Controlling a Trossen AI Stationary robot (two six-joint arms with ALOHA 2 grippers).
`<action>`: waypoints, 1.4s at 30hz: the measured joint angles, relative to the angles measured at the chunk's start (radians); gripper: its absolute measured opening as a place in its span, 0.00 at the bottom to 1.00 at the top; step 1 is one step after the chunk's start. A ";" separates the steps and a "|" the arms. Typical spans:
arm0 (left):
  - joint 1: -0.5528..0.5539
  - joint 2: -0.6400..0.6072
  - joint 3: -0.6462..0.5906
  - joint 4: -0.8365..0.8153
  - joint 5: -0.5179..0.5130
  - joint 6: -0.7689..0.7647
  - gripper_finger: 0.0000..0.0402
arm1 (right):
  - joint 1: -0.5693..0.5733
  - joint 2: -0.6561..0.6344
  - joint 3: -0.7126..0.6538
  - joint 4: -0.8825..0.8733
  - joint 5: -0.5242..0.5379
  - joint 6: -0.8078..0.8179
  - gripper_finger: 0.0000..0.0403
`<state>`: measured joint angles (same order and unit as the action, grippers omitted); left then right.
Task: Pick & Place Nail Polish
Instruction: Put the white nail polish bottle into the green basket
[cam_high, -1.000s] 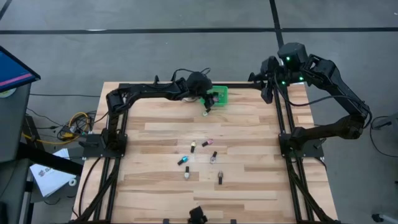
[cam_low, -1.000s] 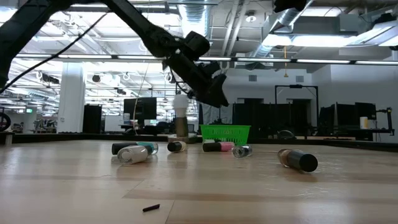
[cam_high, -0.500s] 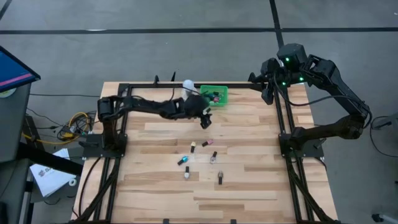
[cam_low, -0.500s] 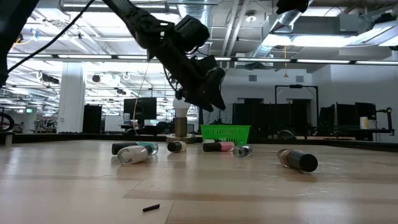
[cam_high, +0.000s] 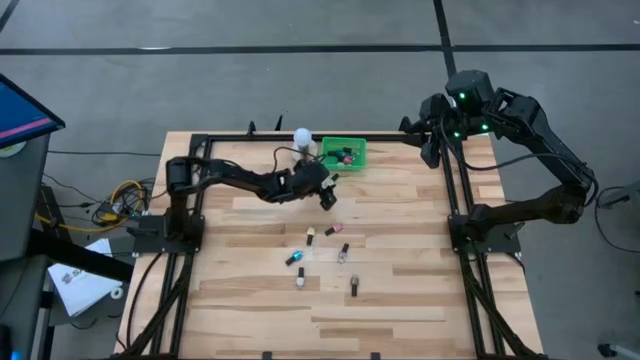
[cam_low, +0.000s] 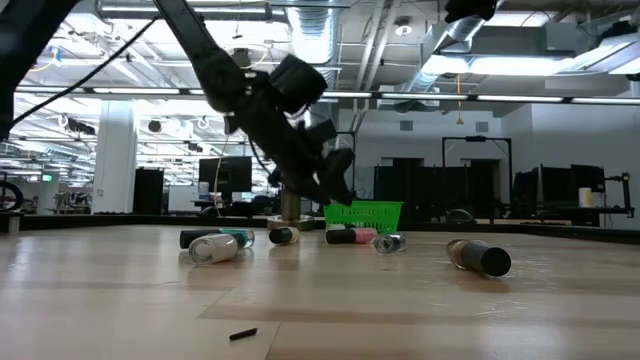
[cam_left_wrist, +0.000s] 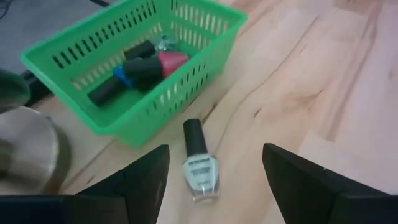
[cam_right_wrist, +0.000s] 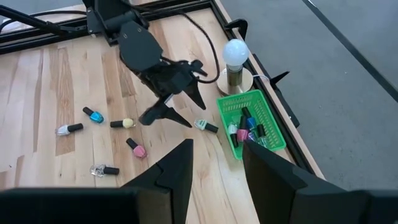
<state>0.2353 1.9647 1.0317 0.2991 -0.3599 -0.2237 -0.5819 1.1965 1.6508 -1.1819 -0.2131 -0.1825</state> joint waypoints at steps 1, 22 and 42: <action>-0.001 0.014 0.000 0.008 -0.003 0.003 0.64 | 0.000 0.000 0.000 -0.004 0.000 0.000 0.33; -0.009 0.096 0.002 0.075 -0.040 0.004 0.64 | 0.000 -0.001 0.000 -0.033 -0.002 -0.008 0.33; -0.005 0.149 0.003 0.078 -0.051 -0.067 0.26 | 0.000 -0.001 0.000 -0.056 -0.030 0.026 0.33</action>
<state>0.2298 2.1136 1.0351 0.3772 -0.4107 -0.2905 -0.5819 1.1957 1.6508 -1.2378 -0.2427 -0.1562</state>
